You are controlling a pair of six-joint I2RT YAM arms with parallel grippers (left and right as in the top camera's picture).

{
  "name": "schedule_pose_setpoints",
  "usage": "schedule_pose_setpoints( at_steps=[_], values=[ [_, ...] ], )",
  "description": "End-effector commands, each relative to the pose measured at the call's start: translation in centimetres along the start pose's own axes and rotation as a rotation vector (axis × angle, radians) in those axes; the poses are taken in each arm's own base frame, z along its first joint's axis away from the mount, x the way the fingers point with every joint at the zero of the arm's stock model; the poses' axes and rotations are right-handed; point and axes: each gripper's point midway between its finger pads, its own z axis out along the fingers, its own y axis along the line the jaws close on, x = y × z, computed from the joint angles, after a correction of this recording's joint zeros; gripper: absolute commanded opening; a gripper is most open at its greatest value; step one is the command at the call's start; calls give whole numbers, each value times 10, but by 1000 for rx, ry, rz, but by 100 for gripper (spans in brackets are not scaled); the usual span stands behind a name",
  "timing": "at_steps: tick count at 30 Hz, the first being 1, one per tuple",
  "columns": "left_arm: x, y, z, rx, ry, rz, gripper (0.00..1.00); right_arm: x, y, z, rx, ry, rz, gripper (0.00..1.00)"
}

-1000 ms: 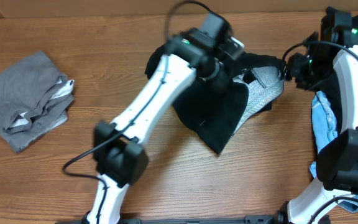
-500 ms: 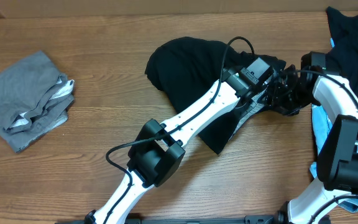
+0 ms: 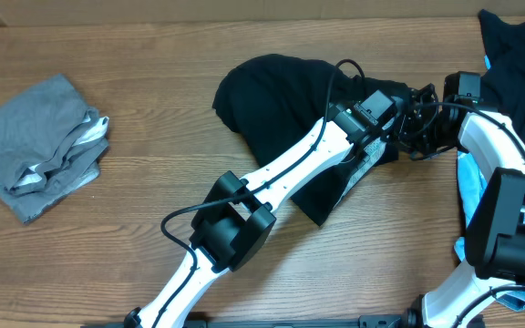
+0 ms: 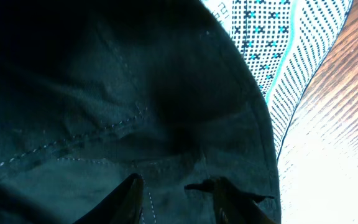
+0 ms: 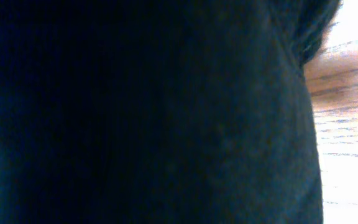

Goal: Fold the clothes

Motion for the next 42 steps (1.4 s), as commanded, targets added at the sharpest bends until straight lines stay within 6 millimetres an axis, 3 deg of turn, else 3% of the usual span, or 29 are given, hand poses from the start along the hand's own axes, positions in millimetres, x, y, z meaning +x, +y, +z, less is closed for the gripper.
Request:
schedule_pose_setpoints(
  at_steps=[1,6,11,16,19,23,31,32,34,38,41,42],
  values=[
    [1,-3,1,-6,8,-7,42,-1,2,-11,-18,-7,12,4],
    [3,-15,0,4,12,20,52,-5,-11,-14,68,-18,13,4],
    [-6,-31,-7,6,-24,45,55,-11,-19,-15,119,-46,14,4],
    [-27,-34,-9,-23,-117,-133,55,-10,-23,-16,136,-45,42,4],
    [-30,-35,-9,-10,-129,-263,52,-10,-23,-16,137,-44,42,4],
    [-29,-36,0,-2,-128,-388,49,-9,-22,-16,133,-40,44,4],
    [-25,-45,24,-4,-99,-391,50,-9,-22,-16,133,-41,43,4],
    [-24,-43,25,-16,-100,-391,42,-9,-22,-16,133,-40,43,4],
    [-26,-33,23,-69,-119,-393,4,-9,-22,-16,133,-41,43,4],
    [-14,4,14,-252,-107,-386,4,-9,-22,-16,133,-40,42,4],
    [-12,31,-15,-300,-118,-420,4,-10,-17,-21,120,-48,26,4],
    [-15,52,-42,-305,-149,-462,4,-16,-8,-33,118,-65,16,4]
  ],
)
